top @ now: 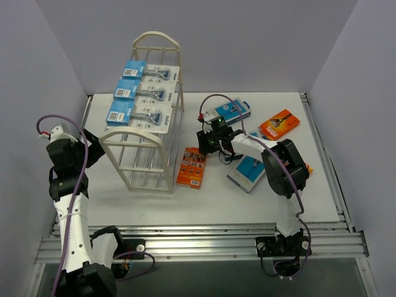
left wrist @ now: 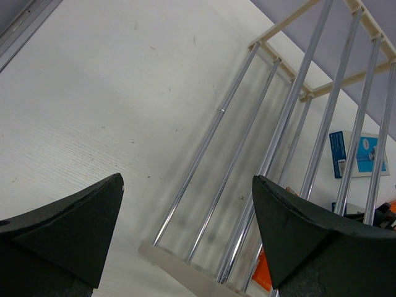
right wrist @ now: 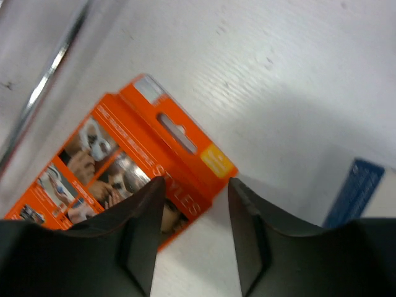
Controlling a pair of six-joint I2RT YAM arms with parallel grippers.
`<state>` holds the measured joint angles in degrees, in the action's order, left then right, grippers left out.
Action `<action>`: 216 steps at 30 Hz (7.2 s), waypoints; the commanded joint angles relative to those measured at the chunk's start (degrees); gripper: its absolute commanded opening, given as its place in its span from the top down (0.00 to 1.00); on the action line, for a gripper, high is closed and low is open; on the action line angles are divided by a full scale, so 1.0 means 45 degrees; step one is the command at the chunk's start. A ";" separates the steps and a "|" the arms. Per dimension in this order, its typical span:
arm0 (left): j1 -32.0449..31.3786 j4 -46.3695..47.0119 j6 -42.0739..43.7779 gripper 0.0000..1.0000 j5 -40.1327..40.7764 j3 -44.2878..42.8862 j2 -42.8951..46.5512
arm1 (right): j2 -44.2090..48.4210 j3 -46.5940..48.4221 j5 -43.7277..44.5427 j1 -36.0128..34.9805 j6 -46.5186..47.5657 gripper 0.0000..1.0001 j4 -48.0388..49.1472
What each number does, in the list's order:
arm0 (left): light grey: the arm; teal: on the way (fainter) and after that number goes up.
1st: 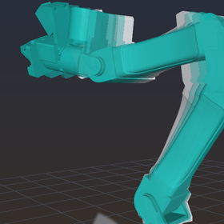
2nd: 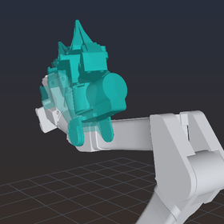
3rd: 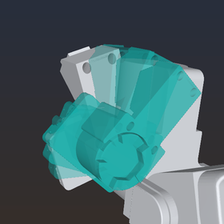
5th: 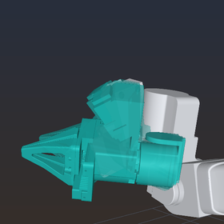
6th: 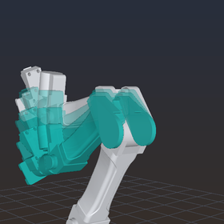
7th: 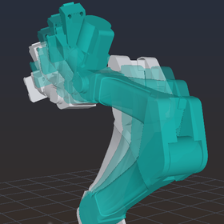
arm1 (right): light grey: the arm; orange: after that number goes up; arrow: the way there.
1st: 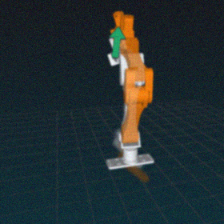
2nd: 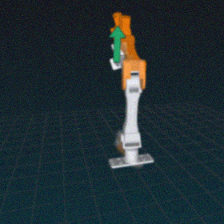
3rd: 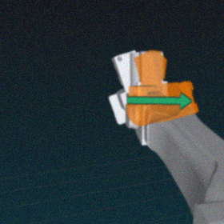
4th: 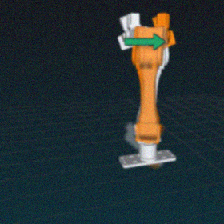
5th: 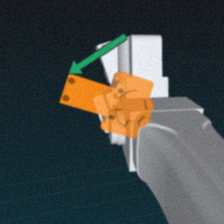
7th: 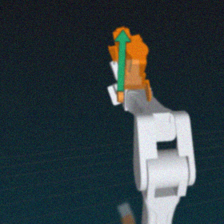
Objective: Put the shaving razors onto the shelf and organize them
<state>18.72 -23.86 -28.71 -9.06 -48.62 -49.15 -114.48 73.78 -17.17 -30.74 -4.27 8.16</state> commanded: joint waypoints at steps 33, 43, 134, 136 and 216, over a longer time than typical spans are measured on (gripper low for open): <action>-0.0059 0.0223 0.0071 0.06 0.0002 -0.0074 0.0199 | -0.0381 0.1378 0.6686 -0.3950 -0.4656 0.11 -0.2576; -0.0078 0.0243 0.0052 0.06 -0.0096 -0.0074 0.0199 | -0.1064 0.1964 0.7389 -0.4340 -0.4286 0.10 -0.3532; -0.0410 0.0067 0.0130 0.06 0.0334 -0.0133 0.0511 | 0.9892 -0.9325 -0.1555 0.4936 -0.5671 0.33 0.0959; -0.0429 0.0067 0.0130 0.06 0.0314 -0.0133 0.0491 | 0.9912 -0.9286 -0.1575 0.5228 -0.5594 0.33 0.0901; -0.0430 0.0223 0.0052 0.06 -0.0076 -0.0074 0.0511 | 0.6866 -0.5399 0.6841 -0.2054 -0.2313 0.00 -0.2752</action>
<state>17.21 -23.97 -28.71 -7.97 -48.62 -47.68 -81.95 47.57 7.81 -38.09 -16.16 -2.74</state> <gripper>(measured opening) 0.941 0.996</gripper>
